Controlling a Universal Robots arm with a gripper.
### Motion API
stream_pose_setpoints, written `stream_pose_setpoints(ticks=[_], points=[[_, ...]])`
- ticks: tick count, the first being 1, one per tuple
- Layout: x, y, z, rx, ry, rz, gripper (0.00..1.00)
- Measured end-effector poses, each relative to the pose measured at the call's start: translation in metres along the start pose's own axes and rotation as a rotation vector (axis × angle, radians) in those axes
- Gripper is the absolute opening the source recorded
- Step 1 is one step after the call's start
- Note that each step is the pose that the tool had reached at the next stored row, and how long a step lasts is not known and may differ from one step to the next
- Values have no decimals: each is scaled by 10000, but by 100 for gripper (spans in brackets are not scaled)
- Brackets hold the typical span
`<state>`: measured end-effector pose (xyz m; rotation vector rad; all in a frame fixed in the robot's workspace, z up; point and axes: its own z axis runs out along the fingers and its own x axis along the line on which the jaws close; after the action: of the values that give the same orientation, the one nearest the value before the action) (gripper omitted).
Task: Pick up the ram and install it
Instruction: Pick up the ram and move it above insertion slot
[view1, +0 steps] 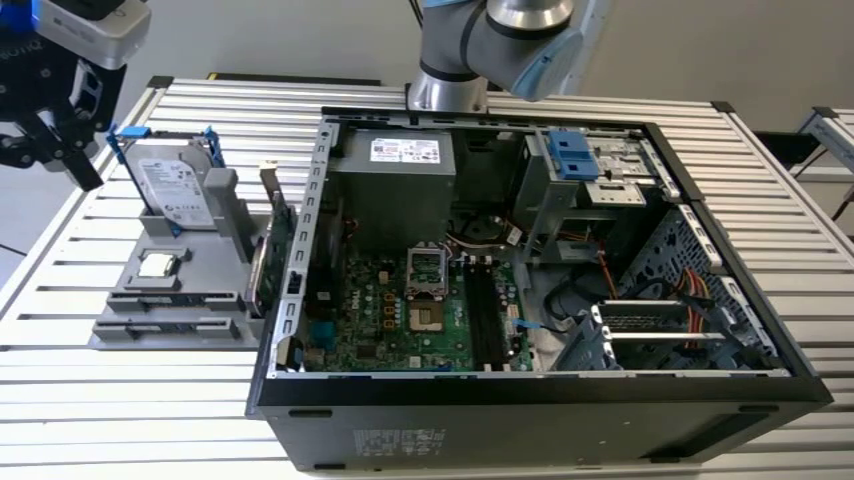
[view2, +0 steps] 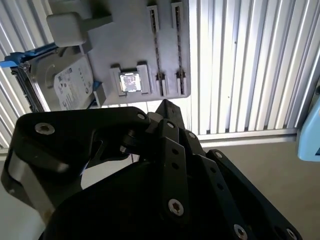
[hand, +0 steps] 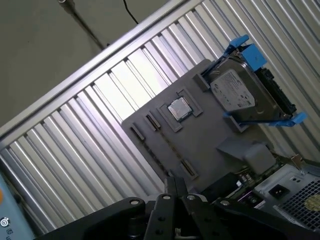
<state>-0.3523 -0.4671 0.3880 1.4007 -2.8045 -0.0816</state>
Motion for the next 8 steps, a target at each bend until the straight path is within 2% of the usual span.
stream_pose_setpoints(ticks=[8], points=[[0, 0, 0, -10, 28, -567, 0]])
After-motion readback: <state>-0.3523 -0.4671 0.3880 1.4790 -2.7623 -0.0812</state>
